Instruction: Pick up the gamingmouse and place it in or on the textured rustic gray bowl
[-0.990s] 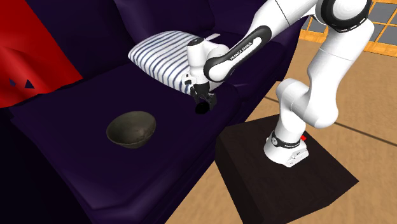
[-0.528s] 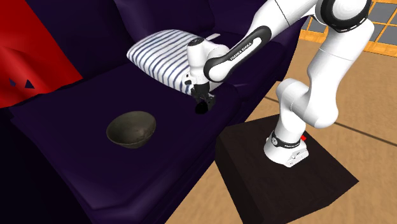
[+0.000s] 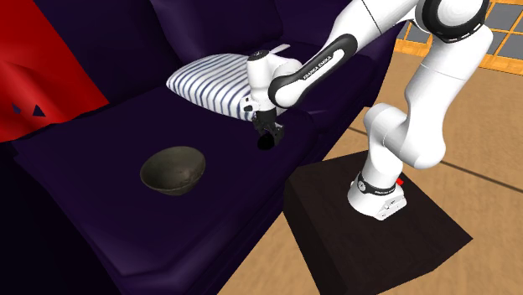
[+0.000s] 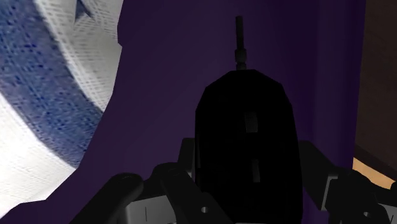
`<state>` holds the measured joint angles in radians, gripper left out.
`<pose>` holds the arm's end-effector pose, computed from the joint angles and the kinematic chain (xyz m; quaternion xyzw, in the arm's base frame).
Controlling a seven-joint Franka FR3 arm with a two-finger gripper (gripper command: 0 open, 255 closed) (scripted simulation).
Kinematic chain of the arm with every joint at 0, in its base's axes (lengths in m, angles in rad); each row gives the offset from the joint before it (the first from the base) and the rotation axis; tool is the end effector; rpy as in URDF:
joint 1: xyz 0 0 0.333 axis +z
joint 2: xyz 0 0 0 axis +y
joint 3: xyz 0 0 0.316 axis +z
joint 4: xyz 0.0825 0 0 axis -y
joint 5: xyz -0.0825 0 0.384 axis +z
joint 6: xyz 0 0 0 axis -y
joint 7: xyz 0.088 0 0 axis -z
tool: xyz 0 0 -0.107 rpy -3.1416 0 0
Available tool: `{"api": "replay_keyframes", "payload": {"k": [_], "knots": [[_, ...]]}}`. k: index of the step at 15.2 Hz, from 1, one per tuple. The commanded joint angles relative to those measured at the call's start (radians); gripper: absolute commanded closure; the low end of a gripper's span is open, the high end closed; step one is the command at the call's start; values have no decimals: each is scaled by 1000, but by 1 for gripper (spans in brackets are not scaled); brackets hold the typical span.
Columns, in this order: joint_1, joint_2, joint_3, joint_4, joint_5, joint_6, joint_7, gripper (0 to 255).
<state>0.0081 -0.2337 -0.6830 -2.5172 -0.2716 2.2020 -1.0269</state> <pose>0.3351 -0.2730 0.3345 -0.9604 -0.2706 0.0625 0.0235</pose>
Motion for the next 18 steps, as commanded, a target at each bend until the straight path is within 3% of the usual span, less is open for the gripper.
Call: {"api": "replay_keyframes", "payload": {"k": [1,18], "knots": [[0,1,0,-3,0,4,0,255],[-17,-148,68,123,-28,-263,29,255]]}}
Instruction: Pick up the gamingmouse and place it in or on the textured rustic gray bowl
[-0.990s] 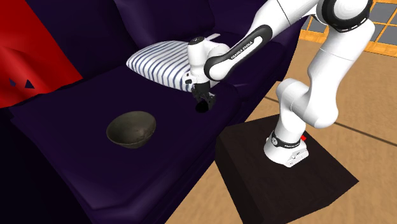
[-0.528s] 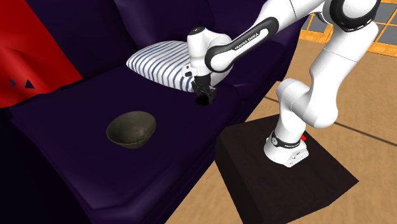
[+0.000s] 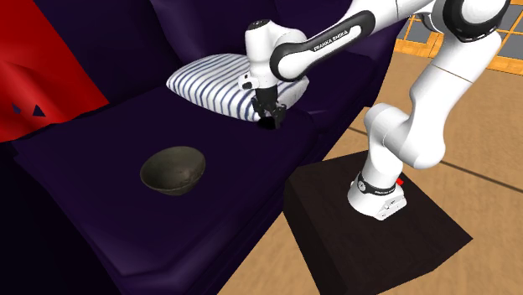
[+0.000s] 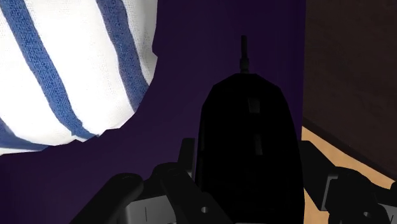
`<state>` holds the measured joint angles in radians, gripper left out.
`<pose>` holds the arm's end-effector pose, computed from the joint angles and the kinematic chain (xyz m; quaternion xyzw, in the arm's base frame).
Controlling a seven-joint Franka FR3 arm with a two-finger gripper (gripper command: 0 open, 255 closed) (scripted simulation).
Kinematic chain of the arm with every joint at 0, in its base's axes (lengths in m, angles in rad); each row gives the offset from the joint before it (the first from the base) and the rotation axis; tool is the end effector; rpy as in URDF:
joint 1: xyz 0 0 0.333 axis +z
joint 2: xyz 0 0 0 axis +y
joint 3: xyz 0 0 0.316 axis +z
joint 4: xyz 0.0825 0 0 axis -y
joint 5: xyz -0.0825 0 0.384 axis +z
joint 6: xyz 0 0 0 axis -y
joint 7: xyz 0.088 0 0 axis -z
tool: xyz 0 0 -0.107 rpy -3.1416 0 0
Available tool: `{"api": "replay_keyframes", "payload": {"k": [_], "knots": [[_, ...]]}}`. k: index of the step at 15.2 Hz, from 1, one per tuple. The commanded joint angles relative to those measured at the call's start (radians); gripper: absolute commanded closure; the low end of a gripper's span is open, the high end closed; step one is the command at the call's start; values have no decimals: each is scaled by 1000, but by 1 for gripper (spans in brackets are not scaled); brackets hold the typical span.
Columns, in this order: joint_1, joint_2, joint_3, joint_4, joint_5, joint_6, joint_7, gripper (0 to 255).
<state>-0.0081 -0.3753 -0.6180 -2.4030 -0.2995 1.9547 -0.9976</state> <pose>0.3352 -0.2719 0.4176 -0.9603 -0.2709 0.0625 0.0236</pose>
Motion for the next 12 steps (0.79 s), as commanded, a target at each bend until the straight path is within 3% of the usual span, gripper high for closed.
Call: {"api": "replay_keyframes", "payload": {"k": [1,12], "knots": [[-1,-12,7,18,0,-30,0,255],[0,-56,44,132,8,-186,-1,255]]}}
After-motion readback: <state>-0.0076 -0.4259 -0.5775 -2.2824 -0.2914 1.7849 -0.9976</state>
